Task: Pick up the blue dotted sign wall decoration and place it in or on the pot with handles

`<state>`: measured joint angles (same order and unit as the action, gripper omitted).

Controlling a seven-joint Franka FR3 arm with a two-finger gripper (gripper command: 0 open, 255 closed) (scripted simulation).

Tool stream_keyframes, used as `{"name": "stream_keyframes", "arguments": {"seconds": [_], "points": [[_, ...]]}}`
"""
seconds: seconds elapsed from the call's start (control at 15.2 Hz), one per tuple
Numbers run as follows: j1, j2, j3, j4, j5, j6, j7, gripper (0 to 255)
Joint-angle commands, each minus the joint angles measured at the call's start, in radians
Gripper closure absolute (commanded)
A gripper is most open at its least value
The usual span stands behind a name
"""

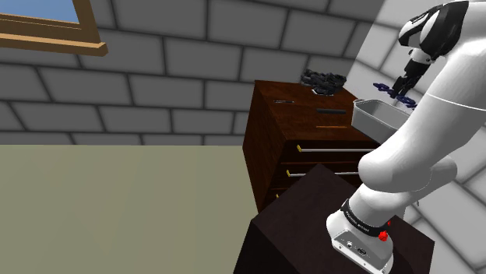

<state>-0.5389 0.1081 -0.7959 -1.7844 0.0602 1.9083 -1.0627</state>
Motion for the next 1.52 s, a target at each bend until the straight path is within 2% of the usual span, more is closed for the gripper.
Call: {"name": "stream_keyframes", "arguments": {"seconds": [0.0, 0.86, 1.39, 1.45], "points": [[-0.017, 0.016, -0.008, -0.004, 0.015, 0.015, -0.032, 255], [-0.028, 0.066, 0.001, -0.13, 0.061, 0.176, -0.062, 255], [-0.028, 0.066, 0.001, -0.13, 0.061, 0.176, -0.062, 255], [-0.028, 0.066, 0.001, -0.13, 0.061, 0.176, -0.062, 0]]}}
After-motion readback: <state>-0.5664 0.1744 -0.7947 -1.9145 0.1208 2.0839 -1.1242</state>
